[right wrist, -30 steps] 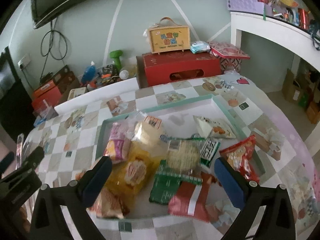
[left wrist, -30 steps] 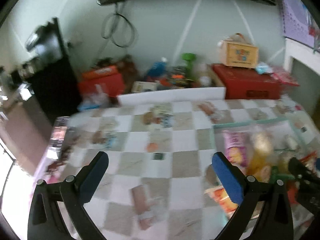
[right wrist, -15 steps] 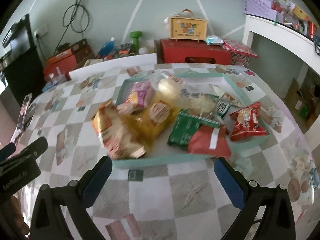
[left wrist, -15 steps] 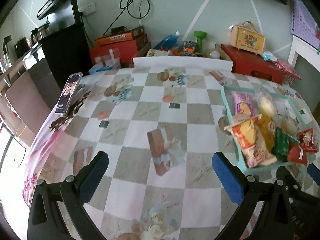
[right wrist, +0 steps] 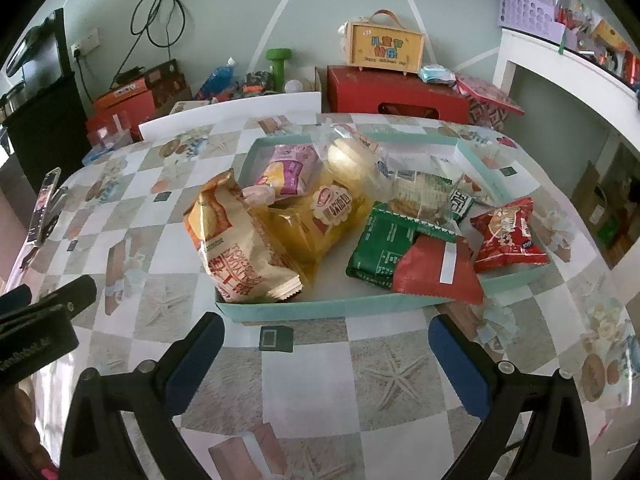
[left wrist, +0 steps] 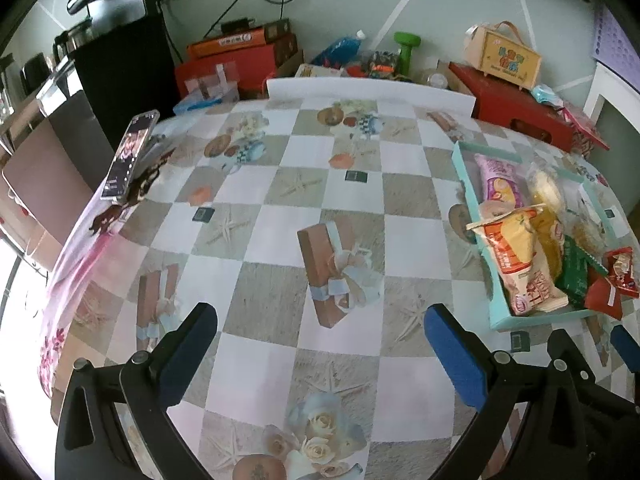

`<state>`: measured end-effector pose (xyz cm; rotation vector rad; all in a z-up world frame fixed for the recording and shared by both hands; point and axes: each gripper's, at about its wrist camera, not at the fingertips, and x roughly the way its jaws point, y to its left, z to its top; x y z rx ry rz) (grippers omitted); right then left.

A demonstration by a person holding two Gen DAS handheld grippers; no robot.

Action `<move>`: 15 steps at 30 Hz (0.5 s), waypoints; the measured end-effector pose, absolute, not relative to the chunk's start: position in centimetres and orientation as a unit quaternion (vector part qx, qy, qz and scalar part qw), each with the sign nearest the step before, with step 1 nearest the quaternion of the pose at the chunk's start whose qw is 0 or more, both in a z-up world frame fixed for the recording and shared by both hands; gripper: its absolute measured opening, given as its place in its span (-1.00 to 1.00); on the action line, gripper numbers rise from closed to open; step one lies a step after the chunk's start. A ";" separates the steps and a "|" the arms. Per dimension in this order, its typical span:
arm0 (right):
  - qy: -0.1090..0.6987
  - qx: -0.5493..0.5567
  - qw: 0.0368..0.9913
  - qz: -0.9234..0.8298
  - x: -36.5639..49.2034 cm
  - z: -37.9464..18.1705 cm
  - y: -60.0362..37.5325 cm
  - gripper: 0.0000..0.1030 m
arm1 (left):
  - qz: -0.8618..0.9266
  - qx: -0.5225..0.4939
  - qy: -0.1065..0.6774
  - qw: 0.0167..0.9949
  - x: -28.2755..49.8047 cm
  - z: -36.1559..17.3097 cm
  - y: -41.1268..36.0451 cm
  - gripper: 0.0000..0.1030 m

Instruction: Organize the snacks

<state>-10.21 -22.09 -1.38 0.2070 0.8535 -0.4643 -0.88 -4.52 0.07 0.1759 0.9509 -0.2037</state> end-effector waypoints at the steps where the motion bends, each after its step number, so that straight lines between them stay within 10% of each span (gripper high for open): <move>1: 0.410 0.100 0.879 -0.223 -10.2 -1.4 -22.1 1.00 | -0.096 0.085 0.460 0.879 -0.8 0.0 -4.5 1.00; 15: 0.420 0.111 0.874 -0.215 -9.7 -1.6 -22.4 1.00 | -0.097 0.087 0.498 0.857 0.0 -1.0 -4.5 1.00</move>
